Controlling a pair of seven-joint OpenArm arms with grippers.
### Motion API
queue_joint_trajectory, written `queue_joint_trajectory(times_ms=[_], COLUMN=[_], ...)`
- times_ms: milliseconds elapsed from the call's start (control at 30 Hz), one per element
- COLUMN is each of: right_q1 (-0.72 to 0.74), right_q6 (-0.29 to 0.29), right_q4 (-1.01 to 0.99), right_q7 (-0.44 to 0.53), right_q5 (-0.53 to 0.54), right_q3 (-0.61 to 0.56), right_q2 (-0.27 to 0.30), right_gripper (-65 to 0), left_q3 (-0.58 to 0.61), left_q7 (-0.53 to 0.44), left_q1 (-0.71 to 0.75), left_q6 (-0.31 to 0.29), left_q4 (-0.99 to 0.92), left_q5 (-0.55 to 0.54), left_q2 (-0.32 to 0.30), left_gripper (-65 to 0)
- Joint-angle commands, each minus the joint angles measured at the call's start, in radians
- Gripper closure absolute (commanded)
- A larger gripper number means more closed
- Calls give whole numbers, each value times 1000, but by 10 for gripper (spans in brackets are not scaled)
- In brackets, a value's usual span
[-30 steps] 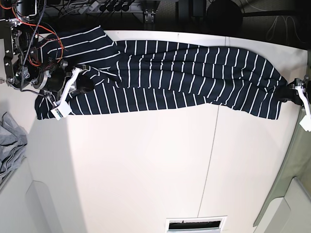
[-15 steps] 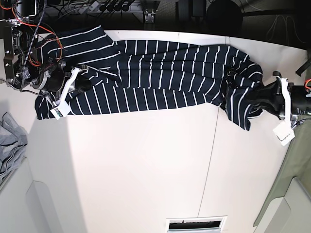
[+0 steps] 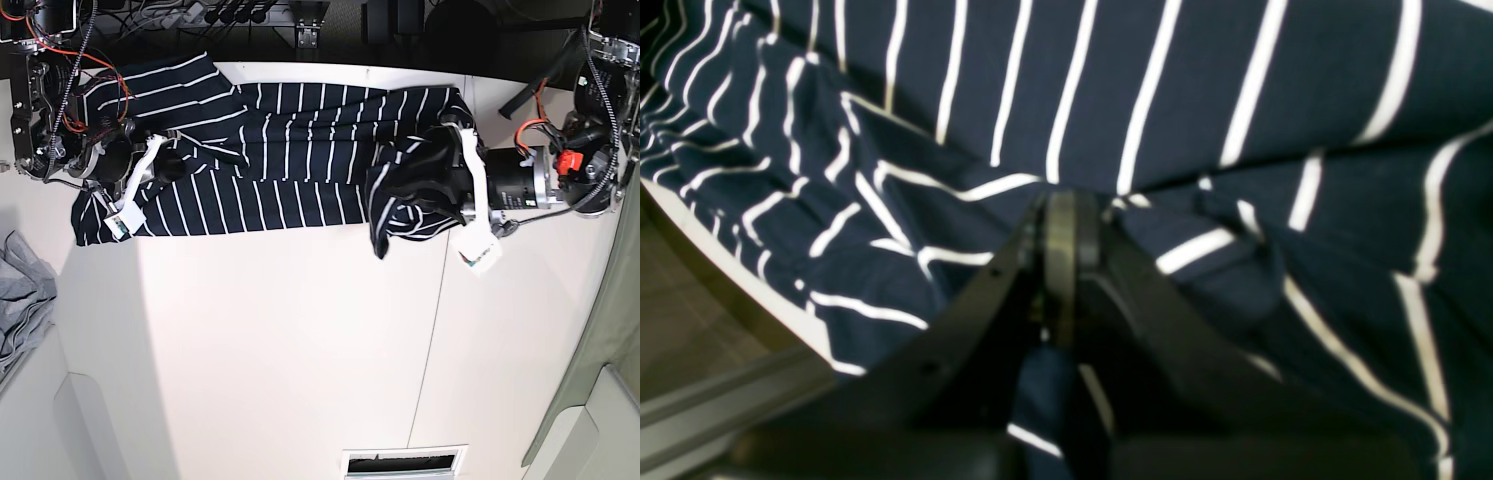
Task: Layout the t-shirt on the table in an organized manner, then fold the t-shirt properly
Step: 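Lift the strip end with the left gripper and carry it toward the right gripper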
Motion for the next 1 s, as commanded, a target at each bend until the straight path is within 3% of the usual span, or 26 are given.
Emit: queue_joint_trajectory(times_ms=[0,267,433,467,600,733,833,967], right_q1=[11,11,11,11,11,11,12,11], right_q6=[-1,-1,-1,-1,-1,-2,-2,-2], right_q4=[12,12,12,12,12,12,12,12], right_q7=[14,14,15,14,14,15,16,19], right_q5=[11,11,15,15,15,15,15,15], right_q3=[6,6,6,6,6,6,6,6], right_q2=[13,13,13,13,13,13,14,13], right_gripper=[0,0,0,0,0,-211,-232,-232], left_q3=[14,176,191,191,191,193,194,187], left_q7=[-31,-161,-233,-238,-233,-174,-113,-102], left_q1=[-11,-45,-116,-129,-161,-164,-181,-234], left_q6=[-9,-9,-9,-9,-9,-9,-9,-9], left_q4=[16,-86,-272,-299,-337,-336,-335,-335], left_q5=[-6,320,414,416,407,286,188,167], left_q2=[14,208,303,319,369,412,446,447], left_gripper=[0,0,0,-8,-293,-311,-311,-311])
